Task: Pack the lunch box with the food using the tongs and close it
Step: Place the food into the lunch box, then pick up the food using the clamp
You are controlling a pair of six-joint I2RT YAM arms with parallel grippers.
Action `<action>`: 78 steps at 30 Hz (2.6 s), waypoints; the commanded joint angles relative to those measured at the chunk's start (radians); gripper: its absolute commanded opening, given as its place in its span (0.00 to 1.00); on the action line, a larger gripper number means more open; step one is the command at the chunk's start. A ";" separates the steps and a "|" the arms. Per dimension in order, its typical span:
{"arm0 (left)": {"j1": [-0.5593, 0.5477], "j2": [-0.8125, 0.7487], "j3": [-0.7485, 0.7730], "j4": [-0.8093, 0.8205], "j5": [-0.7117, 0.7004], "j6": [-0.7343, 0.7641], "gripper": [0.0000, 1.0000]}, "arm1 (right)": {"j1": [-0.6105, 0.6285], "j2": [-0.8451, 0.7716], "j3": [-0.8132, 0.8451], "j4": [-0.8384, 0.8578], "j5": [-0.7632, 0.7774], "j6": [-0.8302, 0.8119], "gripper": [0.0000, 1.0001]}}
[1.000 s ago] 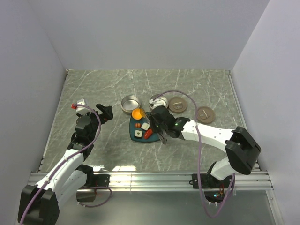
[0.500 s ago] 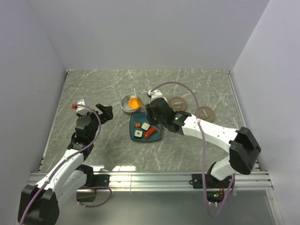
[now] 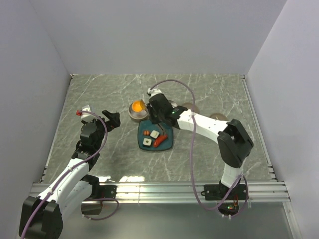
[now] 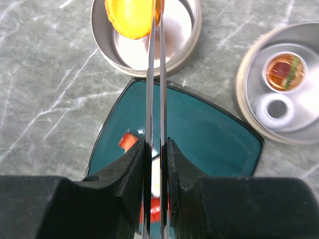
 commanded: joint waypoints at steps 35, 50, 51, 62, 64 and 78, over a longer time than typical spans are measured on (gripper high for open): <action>0.005 0.031 0.007 0.066 0.032 -0.003 1.00 | -0.006 -0.017 0.079 0.013 -0.021 -0.048 0.55; 0.005 0.031 0.008 0.063 0.039 -0.001 0.99 | 0.126 -0.456 -0.346 0.035 0.187 0.113 0.55; 0.005 0.031 0.008 0.062 0.041 -0.001 0.99 | 0.140 -0.479 -0.370 0.006 0.207 0.134 0.55; 0.006 0.024 0.007 0.060 0.055 -0.003 0.99 | 0.336 -0.755 -0.561 -0.207 0.371 0.407 0.55; 0.006 0.022 0.007 0.060 0.055 -0.004 0.99 | 0.359 -0.758 -0.568 -0.232 0.374 0.437 0.55; 0.006 0.033 0.011 0.065 0.066 -0.003 0.99 | 0.378 -0.663 -0.683 -0.149 0.255 0.553 0.56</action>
